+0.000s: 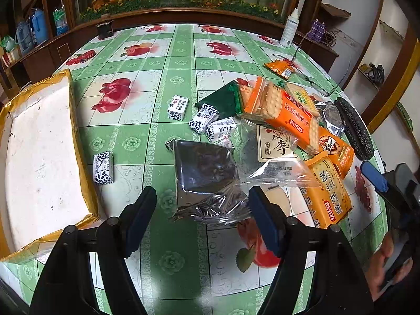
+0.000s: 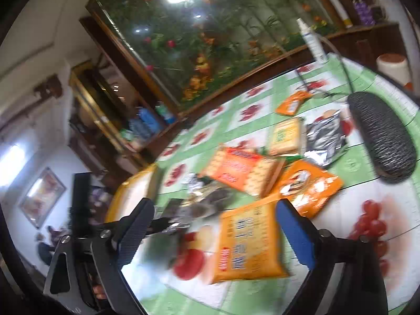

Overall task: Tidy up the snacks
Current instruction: 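Grasp the silver foil bag with the left gripper while the right gripper grasps the orange biscuit pack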

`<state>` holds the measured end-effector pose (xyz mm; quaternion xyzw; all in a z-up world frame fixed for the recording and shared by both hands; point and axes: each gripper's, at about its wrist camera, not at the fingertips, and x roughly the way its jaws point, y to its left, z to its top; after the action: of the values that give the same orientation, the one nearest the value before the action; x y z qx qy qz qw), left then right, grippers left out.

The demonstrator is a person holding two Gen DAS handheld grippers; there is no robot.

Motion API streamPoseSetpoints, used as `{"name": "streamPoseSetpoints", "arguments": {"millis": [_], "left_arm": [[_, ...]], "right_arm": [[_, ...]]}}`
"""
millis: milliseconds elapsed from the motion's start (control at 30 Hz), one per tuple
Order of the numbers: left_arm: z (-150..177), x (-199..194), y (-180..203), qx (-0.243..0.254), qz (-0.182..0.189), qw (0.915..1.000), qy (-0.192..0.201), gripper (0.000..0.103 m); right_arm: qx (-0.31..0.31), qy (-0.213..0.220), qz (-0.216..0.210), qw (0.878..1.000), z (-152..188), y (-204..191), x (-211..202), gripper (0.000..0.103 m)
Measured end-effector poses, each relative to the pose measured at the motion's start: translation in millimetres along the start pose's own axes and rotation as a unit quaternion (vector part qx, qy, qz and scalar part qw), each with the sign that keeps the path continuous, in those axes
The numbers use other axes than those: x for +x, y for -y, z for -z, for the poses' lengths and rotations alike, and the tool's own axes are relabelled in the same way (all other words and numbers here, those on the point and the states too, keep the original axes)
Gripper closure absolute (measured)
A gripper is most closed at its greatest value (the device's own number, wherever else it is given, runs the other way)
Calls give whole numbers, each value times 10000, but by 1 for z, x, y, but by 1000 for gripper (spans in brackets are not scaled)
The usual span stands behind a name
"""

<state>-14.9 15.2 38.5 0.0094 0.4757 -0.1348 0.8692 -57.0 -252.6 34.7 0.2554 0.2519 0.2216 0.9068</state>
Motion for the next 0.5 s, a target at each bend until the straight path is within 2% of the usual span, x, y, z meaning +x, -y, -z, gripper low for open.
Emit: {"name": "streamPoseSetpoints", "arguments": {"millis": [33,100,133,233,333,500], "left_arm": [[0,-1,1,2,24,10000,-10,31],[0,-1,3,21,42,10000,-44,30],[0,0,4,45,8,10000,-68,30],[-2,5,8,99,-147,9998,-112,30],[-9,14,8,67,-244,9995,-164,30],[-16,39,9,91,-447,9979,-467,30]], "right_arm": [[92,-68,-101,9999,-1,1,1,9],[144,-124,-9,9998,-3,1,2,9],[145,-190,219,9995,-5,1,4,9],[177,-596,430,9971,-4,6,13,9],[-111,-1095,1013,9888,2,2,28,9],[-203,-1192,1334,9836,7,2,32,9]]}}
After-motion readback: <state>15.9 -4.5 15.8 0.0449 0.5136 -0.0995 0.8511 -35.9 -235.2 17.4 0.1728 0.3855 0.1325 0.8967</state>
